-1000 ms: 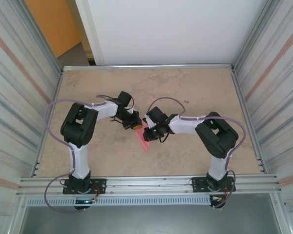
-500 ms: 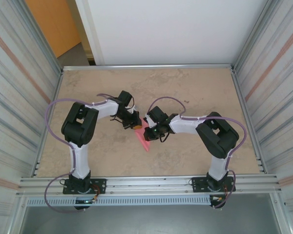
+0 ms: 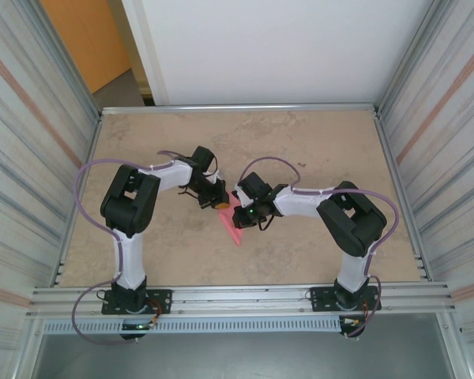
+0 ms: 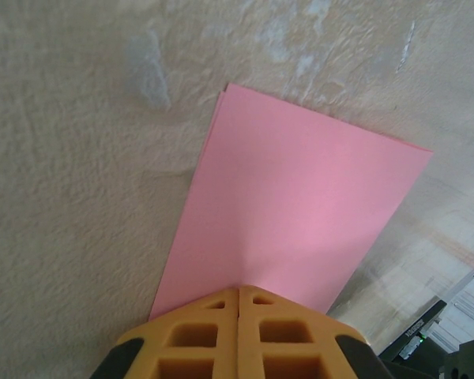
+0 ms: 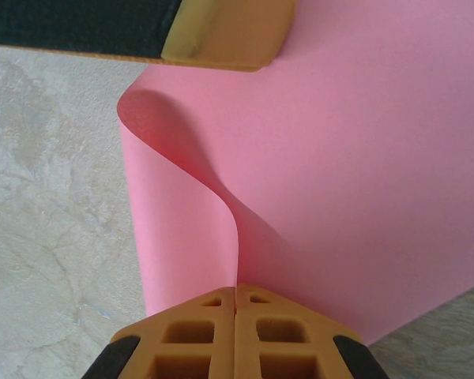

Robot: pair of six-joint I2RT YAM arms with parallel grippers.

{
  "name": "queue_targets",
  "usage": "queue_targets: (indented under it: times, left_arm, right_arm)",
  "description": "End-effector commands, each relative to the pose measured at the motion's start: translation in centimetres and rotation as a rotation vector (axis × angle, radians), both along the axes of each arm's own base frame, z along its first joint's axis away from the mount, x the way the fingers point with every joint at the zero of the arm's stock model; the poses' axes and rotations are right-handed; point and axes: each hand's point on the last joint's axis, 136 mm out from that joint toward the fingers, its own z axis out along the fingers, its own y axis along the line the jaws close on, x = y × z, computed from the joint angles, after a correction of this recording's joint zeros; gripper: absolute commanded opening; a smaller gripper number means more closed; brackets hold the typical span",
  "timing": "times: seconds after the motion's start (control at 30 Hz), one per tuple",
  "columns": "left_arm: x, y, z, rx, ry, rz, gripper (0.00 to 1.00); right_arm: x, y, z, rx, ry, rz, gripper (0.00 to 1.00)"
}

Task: Fold a paper plane with a square sheet of paper (pick it up from the middle)
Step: Third fold the triangle at the center of the table.

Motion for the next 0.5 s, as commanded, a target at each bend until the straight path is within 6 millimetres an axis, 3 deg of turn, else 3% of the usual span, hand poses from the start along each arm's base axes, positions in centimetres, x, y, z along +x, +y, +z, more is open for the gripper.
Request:
queue_targets:
  times: [0.0,0.27,0.47]
  left_arm:
    - [-0.8,0.9,-0.8,0.062,0.032,-0.016,0.07]
    - [0.7,0.6,5.3,-0.028,-0.094,0.050,0.15]
    - [-2.4,0.3,4.9,-0.079,-0.033,0.096,0.16]
  right_arm:
    - [-0.1,-0.6,-0.8,-0.035,0.034,-0.020,0.00]
    - [-0.3,-0.9,-1.3,-0.050,0.045,-0.022,0.00]
    - [-0.3,-0.8,-1.2,-0.048,0.046,-0.021,0.00]
